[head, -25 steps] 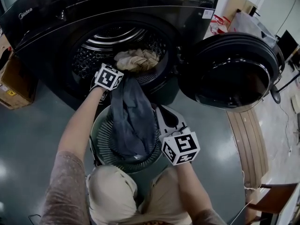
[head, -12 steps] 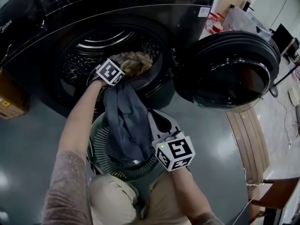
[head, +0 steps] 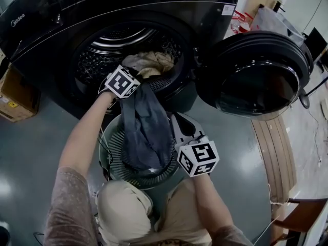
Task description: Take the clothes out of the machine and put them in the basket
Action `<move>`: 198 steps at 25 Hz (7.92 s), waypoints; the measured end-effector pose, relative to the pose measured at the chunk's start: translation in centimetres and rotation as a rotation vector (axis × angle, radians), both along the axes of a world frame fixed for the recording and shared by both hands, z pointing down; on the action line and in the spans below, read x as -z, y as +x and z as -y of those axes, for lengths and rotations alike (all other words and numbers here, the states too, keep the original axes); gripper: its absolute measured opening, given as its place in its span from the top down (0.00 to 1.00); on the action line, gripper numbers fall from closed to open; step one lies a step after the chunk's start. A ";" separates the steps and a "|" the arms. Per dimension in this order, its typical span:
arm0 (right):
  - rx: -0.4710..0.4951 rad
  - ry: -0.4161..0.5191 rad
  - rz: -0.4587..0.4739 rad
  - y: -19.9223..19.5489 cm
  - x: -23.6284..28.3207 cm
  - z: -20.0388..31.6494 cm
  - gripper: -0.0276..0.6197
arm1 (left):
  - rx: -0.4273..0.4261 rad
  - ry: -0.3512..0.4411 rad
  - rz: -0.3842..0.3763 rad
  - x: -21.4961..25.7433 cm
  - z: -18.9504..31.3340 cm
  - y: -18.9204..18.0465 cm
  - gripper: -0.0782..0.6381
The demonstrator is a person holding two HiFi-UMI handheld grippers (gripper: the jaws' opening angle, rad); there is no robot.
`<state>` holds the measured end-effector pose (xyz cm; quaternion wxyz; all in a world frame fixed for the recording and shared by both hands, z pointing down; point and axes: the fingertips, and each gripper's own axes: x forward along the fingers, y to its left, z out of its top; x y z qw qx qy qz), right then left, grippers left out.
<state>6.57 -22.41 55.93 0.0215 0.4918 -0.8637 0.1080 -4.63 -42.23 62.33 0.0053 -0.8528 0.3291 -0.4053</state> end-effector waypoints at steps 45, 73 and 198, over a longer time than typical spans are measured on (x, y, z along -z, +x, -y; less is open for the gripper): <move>-0.005 0.041 0.039 1.0 1.3 -1.8 0.96 | 0.093 0.064 -0.071 3.7 -14.8 -2.7 0.43; -0.046 0.027 0.010 2.3 -0.1 -1.0 0.96 | -0.084 -0.242 -0.158 0.0 -20.1 0.9 0.78; 0.157 -0.082 -0.058 -4.2 57.2 -2.8 0.96 | 0.206 0.092 -0.774 65.0 -24.3 -7.2 0.88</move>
